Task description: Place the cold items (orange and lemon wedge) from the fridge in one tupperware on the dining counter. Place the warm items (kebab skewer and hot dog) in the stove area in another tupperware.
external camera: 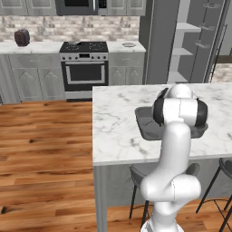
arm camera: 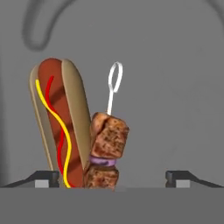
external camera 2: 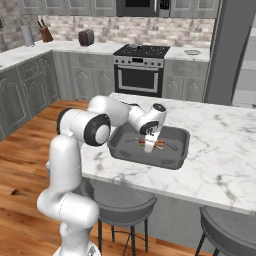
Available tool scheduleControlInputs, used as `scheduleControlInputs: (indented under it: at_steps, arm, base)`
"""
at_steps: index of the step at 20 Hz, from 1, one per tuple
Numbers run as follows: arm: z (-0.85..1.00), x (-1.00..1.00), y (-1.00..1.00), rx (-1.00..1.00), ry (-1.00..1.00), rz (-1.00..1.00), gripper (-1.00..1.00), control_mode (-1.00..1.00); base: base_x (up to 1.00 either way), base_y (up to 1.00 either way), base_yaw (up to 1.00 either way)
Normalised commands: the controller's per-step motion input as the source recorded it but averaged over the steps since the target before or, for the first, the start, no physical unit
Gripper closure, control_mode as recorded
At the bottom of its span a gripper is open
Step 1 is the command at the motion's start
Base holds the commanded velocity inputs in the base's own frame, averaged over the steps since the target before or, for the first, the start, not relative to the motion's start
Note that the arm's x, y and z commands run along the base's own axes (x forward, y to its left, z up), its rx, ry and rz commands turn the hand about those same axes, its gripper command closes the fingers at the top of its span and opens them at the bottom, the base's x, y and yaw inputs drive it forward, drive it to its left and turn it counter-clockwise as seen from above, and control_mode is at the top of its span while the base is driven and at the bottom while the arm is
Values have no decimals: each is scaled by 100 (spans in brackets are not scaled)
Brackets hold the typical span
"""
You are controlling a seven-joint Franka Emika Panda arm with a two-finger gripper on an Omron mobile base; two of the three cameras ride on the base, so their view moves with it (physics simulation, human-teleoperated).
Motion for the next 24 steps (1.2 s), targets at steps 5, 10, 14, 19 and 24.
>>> scheduleControlInputs:
  at_steps: [5,10,14,19,24]
  arm:
    - [40,0,0,0,-2,0,-100,-100]
    - [55,-4,0,0,-7,-2,-100,-100]
    - [54,-32,0,0,-9,-5,-100,-100]
    - [51,-64,0,0,-11,-6,-100,-100]
    - [53,-69,12,0,-12,-3,-100,-100]
  base:
    - [0,0,0]
    - [0,0,0]
    - [0,0,0]
    - [0,0,0]
    - [0,0,0]
